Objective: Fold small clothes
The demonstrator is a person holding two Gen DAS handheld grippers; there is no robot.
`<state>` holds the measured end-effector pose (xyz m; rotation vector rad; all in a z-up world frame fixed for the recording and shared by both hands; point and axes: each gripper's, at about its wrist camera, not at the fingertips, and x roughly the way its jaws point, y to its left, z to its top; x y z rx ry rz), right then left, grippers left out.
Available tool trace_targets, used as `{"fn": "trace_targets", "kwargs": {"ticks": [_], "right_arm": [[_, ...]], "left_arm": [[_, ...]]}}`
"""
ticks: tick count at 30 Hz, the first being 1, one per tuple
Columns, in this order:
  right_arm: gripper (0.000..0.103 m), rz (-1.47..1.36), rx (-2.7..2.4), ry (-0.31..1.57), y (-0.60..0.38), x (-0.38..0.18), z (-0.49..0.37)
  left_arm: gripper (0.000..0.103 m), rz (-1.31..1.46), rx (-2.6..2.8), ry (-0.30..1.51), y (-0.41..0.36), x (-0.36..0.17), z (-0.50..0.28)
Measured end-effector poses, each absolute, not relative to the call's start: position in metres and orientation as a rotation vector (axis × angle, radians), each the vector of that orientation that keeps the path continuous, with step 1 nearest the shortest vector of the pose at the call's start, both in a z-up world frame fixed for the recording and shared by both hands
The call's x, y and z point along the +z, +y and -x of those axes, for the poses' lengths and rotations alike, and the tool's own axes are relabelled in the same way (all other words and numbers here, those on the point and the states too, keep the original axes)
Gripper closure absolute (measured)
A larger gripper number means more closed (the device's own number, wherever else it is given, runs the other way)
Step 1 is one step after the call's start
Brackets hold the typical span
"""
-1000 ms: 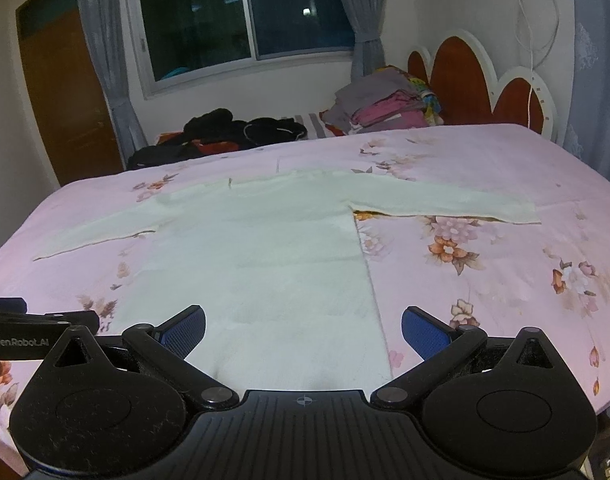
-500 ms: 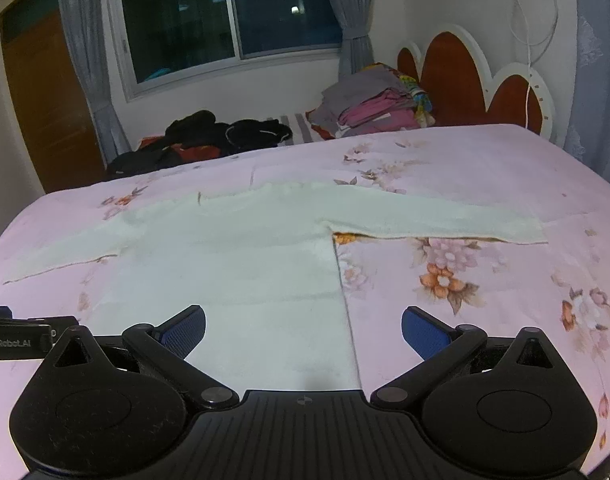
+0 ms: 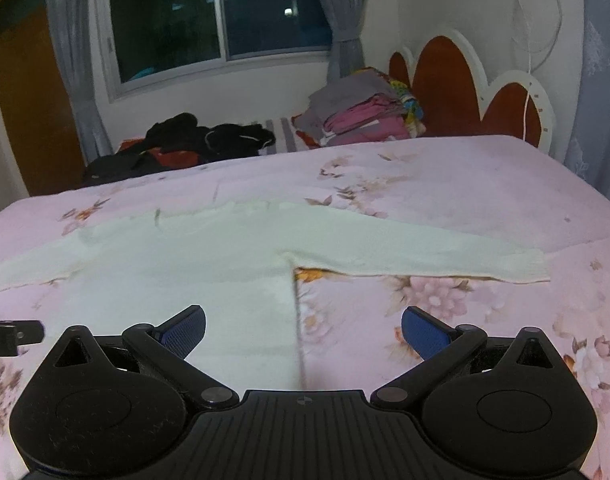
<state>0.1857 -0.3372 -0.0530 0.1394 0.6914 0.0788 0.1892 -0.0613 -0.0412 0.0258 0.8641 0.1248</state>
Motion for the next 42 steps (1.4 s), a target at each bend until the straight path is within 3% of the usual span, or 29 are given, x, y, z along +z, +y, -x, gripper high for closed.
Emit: {"fn": "trace_targets", "kwargs": {"ticks": [13,15,29,33,38,42], "right_arm": [[0.002,-0.215,-0.152,0.674,-0.453,-0.096,-0.264],[0.040,-0.252,-0.199,0.705,-0.473,-0.109,-0.276],[0.041,-0.465,-0.430,0.776,-0.566,-0.161,-0.316],[0.082,-0.516,-0.458,0.748,-0.575,-0.166,-0.323],[0.097,-0.532,-0.439,0.714,-0.580,-0.168,-0.326],[0.097,-0.501,-0.403,0.659,-0.570,-0.155,-0.322]], "left_arm": [[0.000,-0.046,0.154,0.872,-0.064,-0.069,-0.246],[0.000,-0.054,0.158,0.876,-0.063,-0.073,-0.252],[0.006,-0.047,0.215,0.928,-0.043,-0.084,-0.281],[0.008,-0.034,0.222,0.930,-0.039,-0.083,-0.281],[0.015,-0.025,0.215,0.940,-0.036,-0.084,-0.282],[0.020,-0.009,0.191,0.941,-0.033,-0.085,-0.284]]}}
